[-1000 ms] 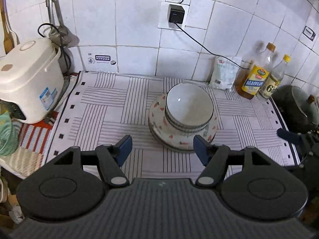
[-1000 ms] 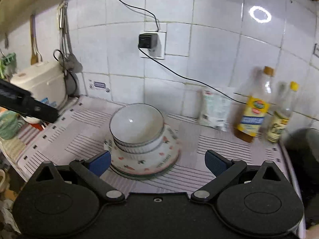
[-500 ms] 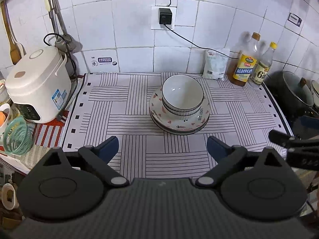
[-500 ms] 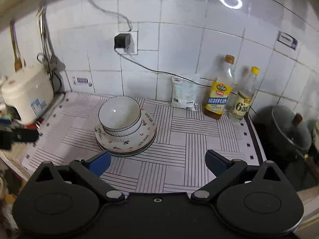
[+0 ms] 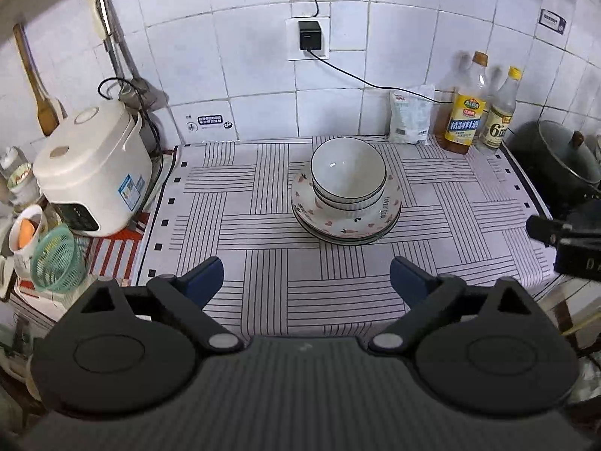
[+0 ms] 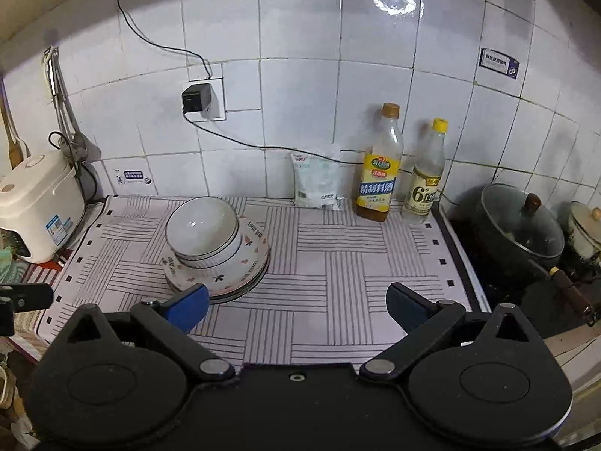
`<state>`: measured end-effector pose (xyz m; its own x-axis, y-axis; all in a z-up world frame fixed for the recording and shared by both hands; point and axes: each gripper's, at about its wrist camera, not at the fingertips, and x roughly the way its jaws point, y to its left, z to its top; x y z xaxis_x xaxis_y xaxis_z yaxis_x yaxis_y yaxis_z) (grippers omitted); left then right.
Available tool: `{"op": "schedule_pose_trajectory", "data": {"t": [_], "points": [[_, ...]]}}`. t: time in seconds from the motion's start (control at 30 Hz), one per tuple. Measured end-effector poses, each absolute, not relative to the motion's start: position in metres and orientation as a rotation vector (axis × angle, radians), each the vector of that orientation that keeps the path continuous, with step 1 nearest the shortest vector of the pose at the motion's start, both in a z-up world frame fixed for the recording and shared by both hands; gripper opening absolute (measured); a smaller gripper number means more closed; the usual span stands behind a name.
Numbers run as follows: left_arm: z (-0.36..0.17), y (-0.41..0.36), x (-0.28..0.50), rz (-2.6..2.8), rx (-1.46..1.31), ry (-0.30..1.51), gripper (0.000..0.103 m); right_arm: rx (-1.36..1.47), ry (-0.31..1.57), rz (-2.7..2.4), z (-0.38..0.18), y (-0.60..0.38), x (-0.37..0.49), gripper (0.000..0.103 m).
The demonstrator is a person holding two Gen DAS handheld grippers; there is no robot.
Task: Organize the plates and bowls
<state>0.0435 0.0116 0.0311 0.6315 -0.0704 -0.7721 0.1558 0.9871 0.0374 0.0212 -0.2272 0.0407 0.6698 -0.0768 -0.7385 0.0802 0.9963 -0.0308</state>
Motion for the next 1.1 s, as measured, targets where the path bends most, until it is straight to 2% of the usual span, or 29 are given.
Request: {"op": "schedule_pose_trajectory", "data": {"t": [0.5, 1.1], "points": [[0.022, 0.015, 0.044, -0.094, 0.109, 0.924, 0.096, -0.003, 0.820, -0.084, 0.026, -0.221, 0.012, 0.102], [0.011, 0.008, 0.036, -0.064, 0.102, 0.832, 0.100, -0.032, 0.794, -0.125, 0.018, -0.239, 0.007, 0.102]]}}
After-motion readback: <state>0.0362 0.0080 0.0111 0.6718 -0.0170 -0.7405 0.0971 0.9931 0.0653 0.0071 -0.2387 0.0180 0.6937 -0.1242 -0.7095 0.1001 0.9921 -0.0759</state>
